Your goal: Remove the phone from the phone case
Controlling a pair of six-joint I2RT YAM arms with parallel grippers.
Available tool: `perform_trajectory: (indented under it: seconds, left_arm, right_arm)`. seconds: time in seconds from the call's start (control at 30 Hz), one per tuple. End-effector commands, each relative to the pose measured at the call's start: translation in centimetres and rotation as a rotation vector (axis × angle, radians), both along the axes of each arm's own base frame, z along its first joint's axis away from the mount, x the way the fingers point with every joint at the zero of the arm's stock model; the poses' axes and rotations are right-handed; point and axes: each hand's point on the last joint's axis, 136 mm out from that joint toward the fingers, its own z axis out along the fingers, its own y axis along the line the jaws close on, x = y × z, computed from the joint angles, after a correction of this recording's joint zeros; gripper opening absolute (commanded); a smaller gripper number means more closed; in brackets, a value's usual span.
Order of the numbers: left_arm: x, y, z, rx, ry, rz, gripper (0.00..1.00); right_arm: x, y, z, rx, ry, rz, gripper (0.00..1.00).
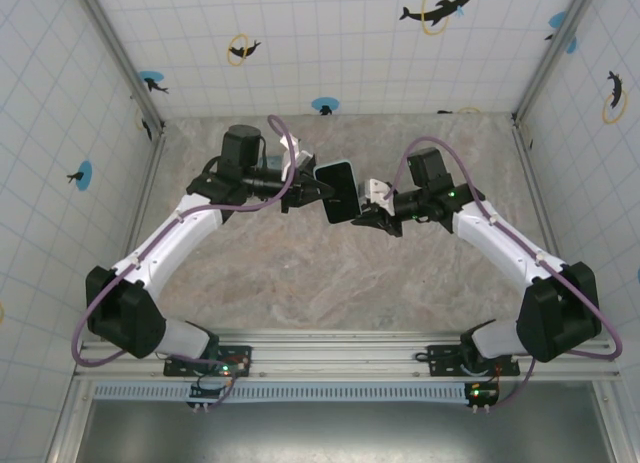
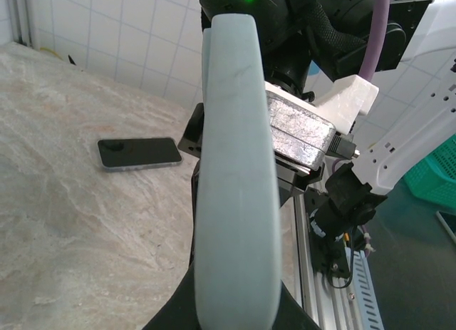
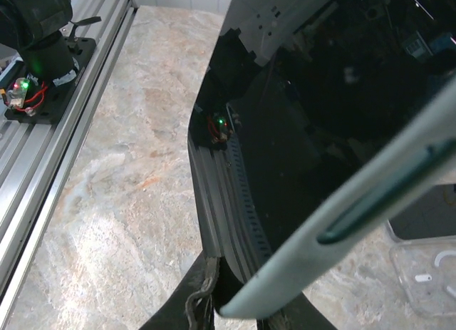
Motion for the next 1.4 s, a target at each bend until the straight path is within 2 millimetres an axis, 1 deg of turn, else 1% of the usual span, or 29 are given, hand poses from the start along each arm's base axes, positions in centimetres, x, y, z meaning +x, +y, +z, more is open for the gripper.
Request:
perform_trajectory:
  seconds: [0.0, 0.23, 0.33, 0.5, 0.67, 0.7, 0.8, 0.93, 0.97, 1.0, 1.17, 1.3, 1.37]
  left_arm:
    - [-2.7, -0.2, 1.0, -0.042, 0.045, -0.102, 0.00]
    - [-2.9, -0.2, 0.9, -0.041, 0.055, -0.112, 0.00]
    - [-3.3, -0.3, 0.5, -0.031, 0.085, -0.134, 0.00]
    - [-4.1, -0.5, -0.4, -0.003, 0.116, -0.161, 0.00]
    - [-4.9, -0.9, -1.3, 0.035, 0.143, -0.185, 0.00]
    - [-5.1, -1.0, -1.2, 0.034, 0.144, -0.192, 0.00]
    - [-5.3, -1.0, -1.1, 0.026, 0.148, -0.200, 0.00]
    - [-5.5, -1.2, -0.3, -0.009, 0.162, -0.223, 0.00]
    - [-5.6, -1.3, -0.1, -0.014, 0.165, -0.228, 0.00]
    - [-5.6, -1.3, -0.1, -0.016, 0.171, -0.229, 0.00]
    - [-5.6, -1.3, -0.2, -0.015, 0.180, -0.232, 0.00]
    - [-5.5, -1.4, -0.1, -0.021, 0.181, -0.231, 0.00]
    - [-5.4, -1.5, -0.1, -0.020, 0.174, -0.225, 0.00]
  right_arm:
    - [0.9, 0.7, 2.4, 0.083, -0.109, 0.001, 0.20]
    - [1.2, 0.6, 2.3, 0.056, -0.124, -0.007, 0.14]
    - [1.7, 0.7, 3.1, 0.080, -0.160, -0.025, 0.13]
    - [1.9, 1.1, 4.4, 0.110, -0.181, -0.033, 0.12]
    - [2.9, 1.3, 5.4, 0.096, -0.299, -0.067, 0.10]
    - [3.1, 1.3, 5.5, 0.098, -0.330, -0.081, 0.11]
    - [3.5, 1.4, 6.8, 0.141, -0.395, -0.105, 0.10]
    - [4.1, 1.7, 7.8, 0.156, -0.459, -0.125, 0.10]
    - [4.2, 1.7, 7.8, 0.154, -0.471, -0.130, 0.10]
    - [4.4, 1.8, 8.4, 0.166, -0.509, -0.138, 0.10]
    - [4.8, 1.8, 9.1, 0.181, -0.583, -0.159, 0.10]
    - [4.9, 1.9, 9.4, 0.182, -0.652, -0.179, 0.10]
    - [4.9, 1.9, 9.7, 0.193, -0.660, -0.184, 0.10]
